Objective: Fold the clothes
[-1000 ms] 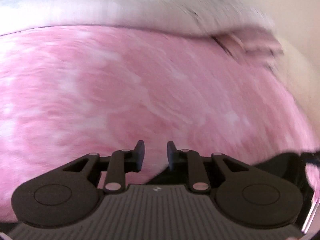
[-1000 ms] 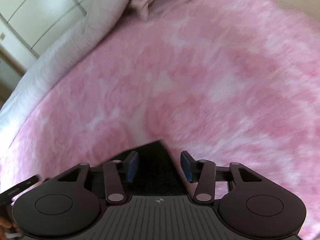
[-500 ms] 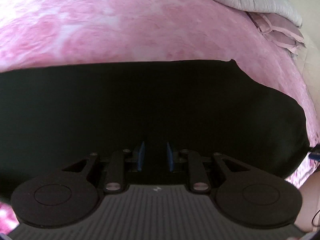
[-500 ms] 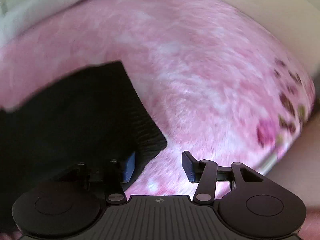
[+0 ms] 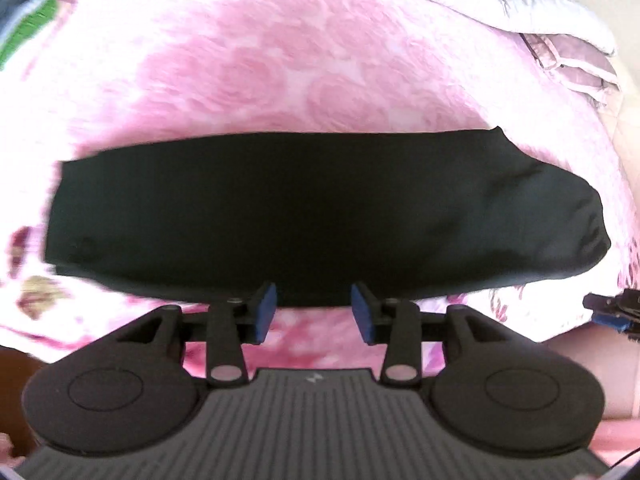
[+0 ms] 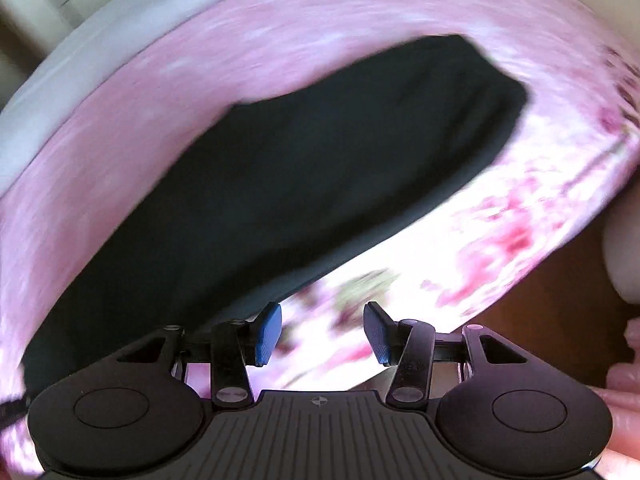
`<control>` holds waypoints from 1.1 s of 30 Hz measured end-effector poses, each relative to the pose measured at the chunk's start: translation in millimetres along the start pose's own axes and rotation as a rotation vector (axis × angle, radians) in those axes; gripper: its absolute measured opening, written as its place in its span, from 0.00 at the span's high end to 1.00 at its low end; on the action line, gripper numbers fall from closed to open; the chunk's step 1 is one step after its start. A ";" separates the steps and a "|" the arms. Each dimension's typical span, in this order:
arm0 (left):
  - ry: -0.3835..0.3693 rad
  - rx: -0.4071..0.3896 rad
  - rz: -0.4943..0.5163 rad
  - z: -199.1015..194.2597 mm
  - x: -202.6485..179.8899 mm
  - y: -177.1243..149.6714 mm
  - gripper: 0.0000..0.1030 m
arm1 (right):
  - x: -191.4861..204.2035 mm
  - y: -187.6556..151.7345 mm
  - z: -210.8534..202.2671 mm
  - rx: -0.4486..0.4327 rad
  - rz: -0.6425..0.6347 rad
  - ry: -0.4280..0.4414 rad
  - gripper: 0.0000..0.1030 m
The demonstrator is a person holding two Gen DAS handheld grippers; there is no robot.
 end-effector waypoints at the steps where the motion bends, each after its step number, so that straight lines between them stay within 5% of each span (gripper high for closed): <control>1: 0.015 -0.004 0.003 -11.8 7.9 -3.1 0.64 | 17.1 -8.4 -7.7 -0.002 -0.031 0.004 0.52; 14: 0.083 -0.087 0.073 -111.3 17.4 -27.5 0.61 | 104.1 -83.5 -88.6 -0.073 -0.151 -0.049 0.52; 33: 0.082 -0.100 0.176 -129.8 -11.4 -44.7 0.56 | 100.7 -122.0 -113.6 -0.079 -0.156 -0.156 0.50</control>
Point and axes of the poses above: each gripper's, at about its wrist camera, not at the fingertips, and z roughly the way its jaws point, x to its left, y to its top, the point moved 7 cm from there along z, roughly the way its jaws point, and after that the axes turned 11 degrees about x, right-handed, at the moved point
